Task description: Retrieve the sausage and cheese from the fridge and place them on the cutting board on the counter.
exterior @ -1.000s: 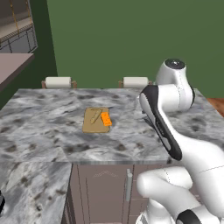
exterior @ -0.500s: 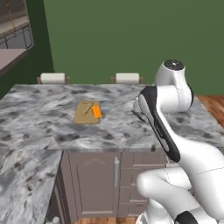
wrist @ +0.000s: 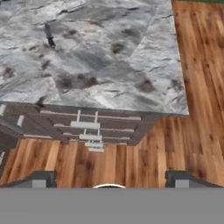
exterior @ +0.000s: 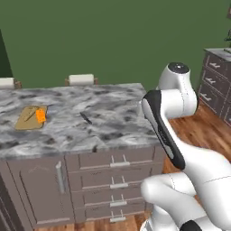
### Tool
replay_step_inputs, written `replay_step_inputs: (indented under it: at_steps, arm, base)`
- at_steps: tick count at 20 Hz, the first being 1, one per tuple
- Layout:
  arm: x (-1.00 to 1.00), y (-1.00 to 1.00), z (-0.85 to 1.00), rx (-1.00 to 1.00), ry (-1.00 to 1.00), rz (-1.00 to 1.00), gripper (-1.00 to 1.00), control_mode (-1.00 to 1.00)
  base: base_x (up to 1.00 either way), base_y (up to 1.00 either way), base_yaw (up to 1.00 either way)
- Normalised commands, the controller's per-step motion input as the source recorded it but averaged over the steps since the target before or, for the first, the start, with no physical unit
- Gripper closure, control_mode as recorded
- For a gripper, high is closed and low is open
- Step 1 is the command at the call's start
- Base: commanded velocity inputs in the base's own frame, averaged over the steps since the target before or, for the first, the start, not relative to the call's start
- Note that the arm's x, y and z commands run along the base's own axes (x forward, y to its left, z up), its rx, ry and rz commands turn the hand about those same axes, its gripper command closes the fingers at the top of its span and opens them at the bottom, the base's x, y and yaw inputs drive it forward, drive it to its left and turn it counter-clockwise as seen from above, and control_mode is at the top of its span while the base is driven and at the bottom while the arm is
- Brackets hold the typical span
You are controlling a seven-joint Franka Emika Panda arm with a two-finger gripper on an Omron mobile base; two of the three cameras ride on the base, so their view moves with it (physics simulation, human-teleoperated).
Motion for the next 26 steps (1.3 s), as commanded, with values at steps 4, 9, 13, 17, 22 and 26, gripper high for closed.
replay_step_inputs:
  at_steps: [4,9,13,17,22,26]
  arm:
    - [0.0,0.0,0.0,0.0,0.0,0.0,-1.0,1.0]
    - [0.0,0.0,0.0,0.0,0.0,0.0,-1.0,1.0]
    - [0.0,0.0,0.0,0.0,0.0,0.0,-1.0,1.0]
    - [0.0,0.0,0.0,0.0,0.0,0.0,-1.0,1.0]
    - [0.0,0.0,0.0,0.0,0.0,0.0,-1.0,1.0]
    - [0.0,0.0,0.0,0.0,0.0,0.0,-1.0,1.0]
  base:
    - [-0.03,-0.72,-0.7]
    - [-0.02,-0.48,-0.76]
    - [-0.06,-0.56,-0.72]
    - [-0.02,-0.54,-0.7]
    - [-0.08,-0.8,-0.58]
    - [0.0,-1.0,-0.43]
